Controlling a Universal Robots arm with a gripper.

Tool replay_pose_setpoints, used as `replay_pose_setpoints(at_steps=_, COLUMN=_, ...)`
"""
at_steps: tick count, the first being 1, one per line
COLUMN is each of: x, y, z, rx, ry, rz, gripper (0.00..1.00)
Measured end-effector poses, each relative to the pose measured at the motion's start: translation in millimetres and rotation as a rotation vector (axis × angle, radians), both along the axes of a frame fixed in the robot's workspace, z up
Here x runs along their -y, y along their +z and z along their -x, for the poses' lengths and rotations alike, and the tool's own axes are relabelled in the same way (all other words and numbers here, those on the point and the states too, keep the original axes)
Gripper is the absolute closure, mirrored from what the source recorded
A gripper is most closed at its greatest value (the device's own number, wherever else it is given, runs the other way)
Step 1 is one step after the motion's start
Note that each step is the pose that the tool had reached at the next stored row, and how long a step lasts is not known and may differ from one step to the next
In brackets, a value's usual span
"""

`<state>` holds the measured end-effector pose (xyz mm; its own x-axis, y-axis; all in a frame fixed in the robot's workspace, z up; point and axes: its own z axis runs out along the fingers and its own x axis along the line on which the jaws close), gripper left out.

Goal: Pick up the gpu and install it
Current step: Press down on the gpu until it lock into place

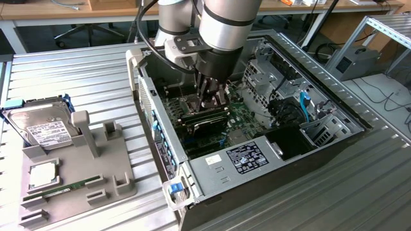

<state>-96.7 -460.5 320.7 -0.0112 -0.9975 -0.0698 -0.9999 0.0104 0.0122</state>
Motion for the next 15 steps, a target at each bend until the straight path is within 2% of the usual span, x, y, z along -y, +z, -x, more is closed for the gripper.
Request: replay_pose_setpoints(at_steps=15, x=-0.5, y=-30.1, z=-0.6, rx=0.0, ry=-0.006, rz=-0.0001, gripper=0.89)
